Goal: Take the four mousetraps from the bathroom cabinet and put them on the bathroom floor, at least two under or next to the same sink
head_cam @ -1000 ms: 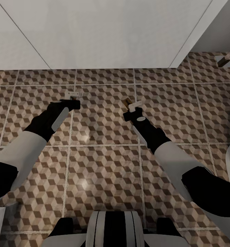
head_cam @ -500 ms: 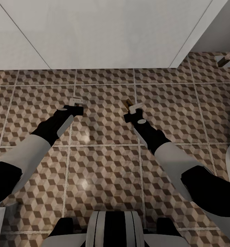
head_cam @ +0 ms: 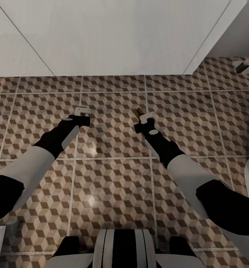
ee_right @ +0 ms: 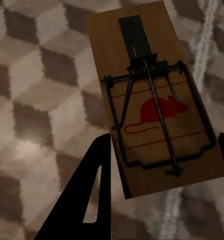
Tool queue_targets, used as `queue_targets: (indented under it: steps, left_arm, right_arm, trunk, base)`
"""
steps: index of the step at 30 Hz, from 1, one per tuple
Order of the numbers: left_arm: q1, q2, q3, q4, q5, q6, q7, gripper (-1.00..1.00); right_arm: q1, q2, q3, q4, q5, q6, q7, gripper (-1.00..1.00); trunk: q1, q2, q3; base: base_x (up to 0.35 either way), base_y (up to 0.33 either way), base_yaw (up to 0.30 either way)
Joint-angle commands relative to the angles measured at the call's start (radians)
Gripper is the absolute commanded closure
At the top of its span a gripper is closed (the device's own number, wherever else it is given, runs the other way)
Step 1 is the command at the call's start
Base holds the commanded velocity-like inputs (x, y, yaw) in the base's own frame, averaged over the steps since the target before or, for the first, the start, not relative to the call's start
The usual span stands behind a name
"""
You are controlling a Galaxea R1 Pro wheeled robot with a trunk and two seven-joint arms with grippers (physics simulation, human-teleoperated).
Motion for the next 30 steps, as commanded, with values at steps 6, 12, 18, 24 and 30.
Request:
queue_targets:
  steps: [6, 12, 18, 24, 30]
  left_arm:
    - [-0.001, 0.002, -0.008, 0.001, 0.007, 0.004, 0.010, 1.00]
    - [-0.001, 0.002, -0.008, 0.002, 0.007, 0.004, 0.010, 1.00]
    - [-0.001, 0.002, -0.008, 0.010, 0.007, 0.004, 0.010, 1.00]
    - [-0.001, 0.002, -0.008, 0.015, 0.007, 0.004, 0.011, 1.00]
    - [-0.001, 0.002, -0.008, 0.014, 0.007, 0.004, 0.010, 1.00]
  right_arm:
    - [-0.001, -0.001, 0.008, -0.001, -0.011, 0.005, -0.008, 1.00]
    - [-0.001, -0.002, 0.008, 0.000, -0.011, 0.005, -0.007, 1.00]
    - [0.000, -0.002, 0.008, 0.000, -0.011, 0.005, -0.007, 1.00]
    - [0.000, -0.002, 0.008, 0.001, -0.011, 0.005, -0.007, 1.00]
    - [0.000, -0.002, 0.008, 0.002, -0.011, 0.005, -0.007, 1.00]
  trunk:
    - [0.000, 0.000, -0.001]
    - [0.000, 0.000, -0.001]
    - [0.000, 0.000, -0.001]
    - [0.000, 0.000, -0.001]
    - [0.000, 0.000, -0.001]
  base:
    - [0.279, 0.000, 0.000]
    - [0.200, 0.000, 0.000]
    - [0.019, 0.033, 0.000]
    - [0.002, 0.153, 0.000]
    - [0.000, 0.030, 0.000]
